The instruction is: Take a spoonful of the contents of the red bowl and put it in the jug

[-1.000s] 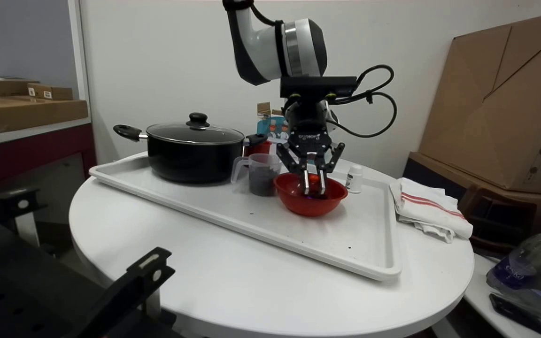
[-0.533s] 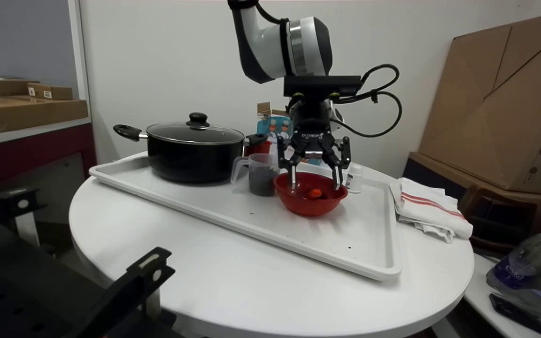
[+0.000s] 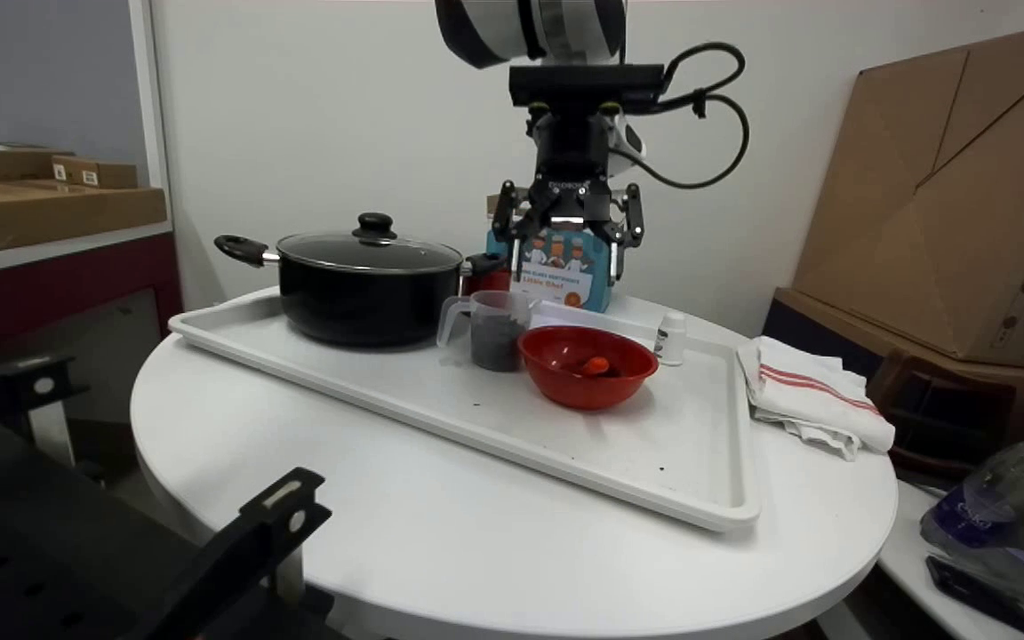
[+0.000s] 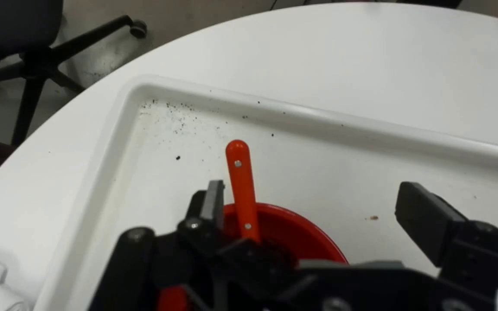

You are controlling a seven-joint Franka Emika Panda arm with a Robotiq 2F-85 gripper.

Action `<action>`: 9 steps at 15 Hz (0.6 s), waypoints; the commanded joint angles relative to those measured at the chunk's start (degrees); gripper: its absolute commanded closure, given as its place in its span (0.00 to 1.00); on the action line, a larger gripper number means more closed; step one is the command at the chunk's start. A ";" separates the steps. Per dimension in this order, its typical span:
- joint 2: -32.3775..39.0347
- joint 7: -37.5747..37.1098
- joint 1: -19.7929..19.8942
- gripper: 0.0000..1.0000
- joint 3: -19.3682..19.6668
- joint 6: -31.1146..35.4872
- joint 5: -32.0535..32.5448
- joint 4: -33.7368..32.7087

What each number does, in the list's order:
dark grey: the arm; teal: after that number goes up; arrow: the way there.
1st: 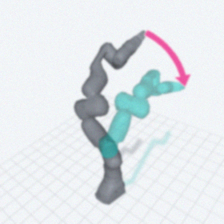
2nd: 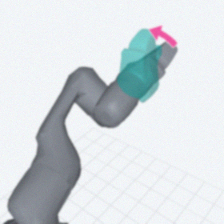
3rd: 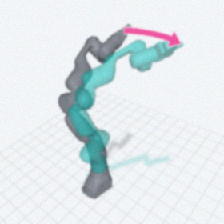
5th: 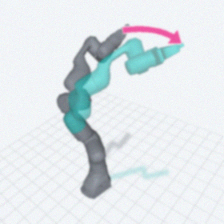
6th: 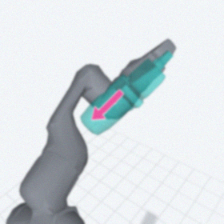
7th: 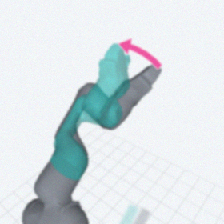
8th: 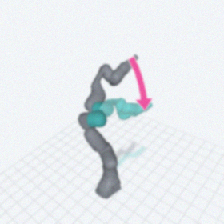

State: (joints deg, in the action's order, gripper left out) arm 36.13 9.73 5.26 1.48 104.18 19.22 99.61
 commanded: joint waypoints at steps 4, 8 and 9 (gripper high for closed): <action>-22.54 -11.24 -1.77 0.00 1.95 15.90 1.56 21.93; -34.29 -11.70 -1.65 0.00 1.44 24.89 0.34 33.67; -37.27 -10.51 -1.67 0.00 1.14 26.01 -0.68 36.72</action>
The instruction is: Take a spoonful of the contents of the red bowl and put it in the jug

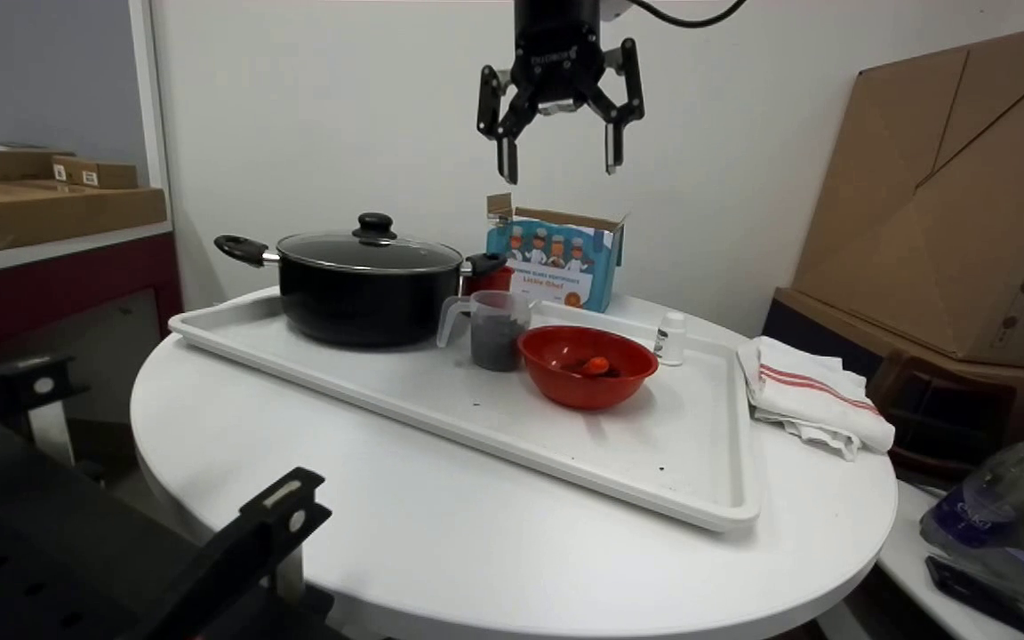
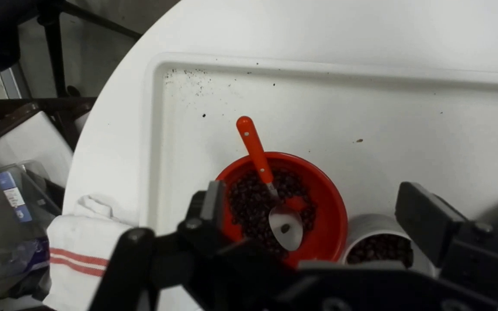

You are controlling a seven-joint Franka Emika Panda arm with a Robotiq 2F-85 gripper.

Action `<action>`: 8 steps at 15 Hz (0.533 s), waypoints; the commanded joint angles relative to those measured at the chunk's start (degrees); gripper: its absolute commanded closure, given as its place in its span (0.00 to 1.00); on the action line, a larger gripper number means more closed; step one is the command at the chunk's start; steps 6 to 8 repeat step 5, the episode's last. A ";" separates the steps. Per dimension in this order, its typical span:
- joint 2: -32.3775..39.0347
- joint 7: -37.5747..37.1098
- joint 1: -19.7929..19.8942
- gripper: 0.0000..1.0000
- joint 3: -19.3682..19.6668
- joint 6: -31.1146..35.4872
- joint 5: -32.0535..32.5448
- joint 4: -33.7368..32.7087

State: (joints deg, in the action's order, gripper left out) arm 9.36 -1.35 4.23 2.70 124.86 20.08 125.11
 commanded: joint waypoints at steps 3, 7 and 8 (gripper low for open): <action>-7.64 0.25 -0.80 0.00 -0.02 2.74 -0.82 7.88; -7.86 0.25 -0.83 0.00 -0.03 2.67 -0.82 7.81; -7.86 0.25 -0.83 0.00 -0.03 2.67 -0.82 7.81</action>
